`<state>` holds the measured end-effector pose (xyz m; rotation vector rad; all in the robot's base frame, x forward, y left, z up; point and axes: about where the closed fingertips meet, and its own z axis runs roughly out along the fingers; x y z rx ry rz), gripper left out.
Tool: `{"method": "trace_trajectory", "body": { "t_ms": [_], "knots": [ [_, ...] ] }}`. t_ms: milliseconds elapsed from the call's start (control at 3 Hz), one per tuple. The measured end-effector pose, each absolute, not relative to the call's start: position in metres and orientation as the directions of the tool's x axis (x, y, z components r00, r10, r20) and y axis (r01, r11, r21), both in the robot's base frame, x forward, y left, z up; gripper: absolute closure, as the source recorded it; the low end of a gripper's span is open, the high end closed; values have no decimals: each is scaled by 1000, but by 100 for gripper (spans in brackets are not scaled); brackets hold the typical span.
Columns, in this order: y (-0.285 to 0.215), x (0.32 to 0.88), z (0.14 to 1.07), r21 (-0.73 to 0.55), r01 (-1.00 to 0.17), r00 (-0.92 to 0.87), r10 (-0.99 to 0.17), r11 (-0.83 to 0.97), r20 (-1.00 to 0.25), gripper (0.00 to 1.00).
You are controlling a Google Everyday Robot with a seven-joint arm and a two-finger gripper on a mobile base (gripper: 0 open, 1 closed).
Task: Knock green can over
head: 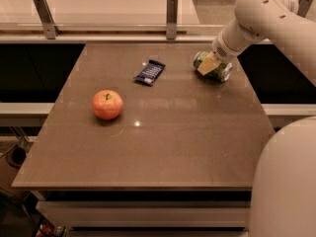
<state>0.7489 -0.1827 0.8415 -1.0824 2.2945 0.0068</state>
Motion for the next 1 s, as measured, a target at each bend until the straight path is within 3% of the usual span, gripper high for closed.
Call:
{"method": "trace_trajectory", "body": {
  "t_ms": [333,667,1000],
  "knots": [
    [-181,749,839,-235,-707,-492,-703,667,-514,13],
    [-180,749,836,-233,-709,-492,-704,665,-512,0],
    [-180,749,836,-233,-709,-492,-704,665,-512,0]
  ]
}}
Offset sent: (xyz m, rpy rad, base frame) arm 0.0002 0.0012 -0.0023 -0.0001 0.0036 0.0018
